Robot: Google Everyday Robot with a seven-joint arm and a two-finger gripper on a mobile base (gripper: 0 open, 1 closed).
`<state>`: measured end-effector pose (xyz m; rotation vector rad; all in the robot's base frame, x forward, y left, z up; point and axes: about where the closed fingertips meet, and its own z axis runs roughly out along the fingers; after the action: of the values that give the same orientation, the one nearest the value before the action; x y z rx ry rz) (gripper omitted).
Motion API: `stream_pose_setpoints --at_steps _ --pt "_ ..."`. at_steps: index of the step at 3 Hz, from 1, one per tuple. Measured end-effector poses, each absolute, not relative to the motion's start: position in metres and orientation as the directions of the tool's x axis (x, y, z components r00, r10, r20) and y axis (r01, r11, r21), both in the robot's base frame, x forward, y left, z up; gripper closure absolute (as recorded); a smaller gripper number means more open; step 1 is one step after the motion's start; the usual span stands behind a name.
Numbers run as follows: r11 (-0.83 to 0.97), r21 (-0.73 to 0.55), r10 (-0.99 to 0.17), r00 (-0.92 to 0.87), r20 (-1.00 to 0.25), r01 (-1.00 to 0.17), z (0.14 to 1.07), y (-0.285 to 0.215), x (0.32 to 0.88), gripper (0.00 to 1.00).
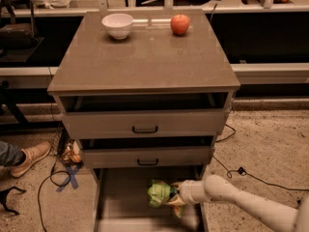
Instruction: Pick green rice chip bag from bottom drawer and place on counter
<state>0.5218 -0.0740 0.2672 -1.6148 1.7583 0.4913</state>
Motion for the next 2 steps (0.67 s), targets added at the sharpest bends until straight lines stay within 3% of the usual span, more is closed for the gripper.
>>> stream_pose_setpoints --at_steps 1,2 --pt "0.156 -0.289 -0.698 0.102 -0.709 -0.945 0.3337 -0.1035 0.5203 1.0" --pt "0.156 -0.29 -0.696 0.103 -0.71 -0.944 0.3352 -0.1042 0.5209 1.0"
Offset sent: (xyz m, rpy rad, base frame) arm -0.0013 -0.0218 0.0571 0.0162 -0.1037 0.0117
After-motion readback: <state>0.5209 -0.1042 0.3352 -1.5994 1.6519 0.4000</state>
